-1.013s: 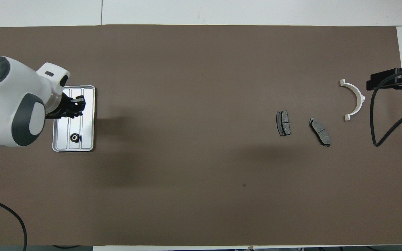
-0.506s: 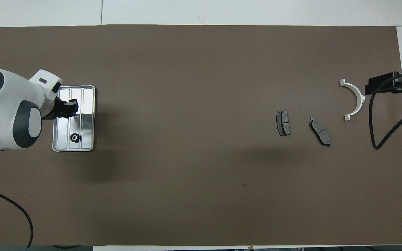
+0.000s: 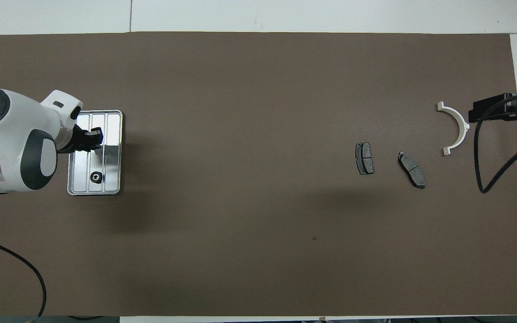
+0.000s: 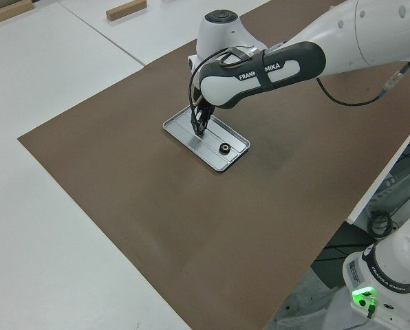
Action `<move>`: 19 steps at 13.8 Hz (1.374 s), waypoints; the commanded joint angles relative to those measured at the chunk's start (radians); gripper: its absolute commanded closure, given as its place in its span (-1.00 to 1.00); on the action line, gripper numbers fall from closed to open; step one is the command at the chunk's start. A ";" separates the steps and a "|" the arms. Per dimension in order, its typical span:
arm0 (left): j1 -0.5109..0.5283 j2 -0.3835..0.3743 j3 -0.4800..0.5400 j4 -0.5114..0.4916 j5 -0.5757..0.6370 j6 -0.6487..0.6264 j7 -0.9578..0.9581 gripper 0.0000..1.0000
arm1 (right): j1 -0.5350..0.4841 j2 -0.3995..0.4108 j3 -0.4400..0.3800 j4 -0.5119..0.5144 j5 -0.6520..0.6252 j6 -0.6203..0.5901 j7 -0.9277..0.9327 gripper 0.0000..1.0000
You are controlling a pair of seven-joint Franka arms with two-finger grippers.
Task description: Pick bearing gear from pile to tray
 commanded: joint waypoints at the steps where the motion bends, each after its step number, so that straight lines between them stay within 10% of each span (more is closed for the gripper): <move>1: -0.005 0.007 0.004 -0.010 -0.001 0.032 -0.019 1.00 | -0.009 -0.013 0.008 -0.018 -0.005 -0.012 -0.021 -1.00; 6: -0.008 0.004 0.004 -0.047 -0.001 0.075 -0.022 0.88 | -0.004 -0.004 0.008 -0.017 -0.014 -0.020 -0.021 -1.00; 7: -0.008 0.004 0.004 -0.047 -0.001 0.072 -0.019 -0.44 | -0.004 0.001 0.008 -0.015 -0.014 -0.024 -0.019 -1.00; 8: -0.007 0.003 0.005 -0.041 -0.001 0.057 -0.019 -0.99 | -0.004 0.001 0.008 -0.015 -0.014 -0.024 -0.021 -1.00; 19: -0.002 -0.197 0.007 0.192 0.000 -0.487 -0.002 -1.00 | -0.003 0.007 0.008 -0.015 -0.015 -0.024 -0.019 -1.00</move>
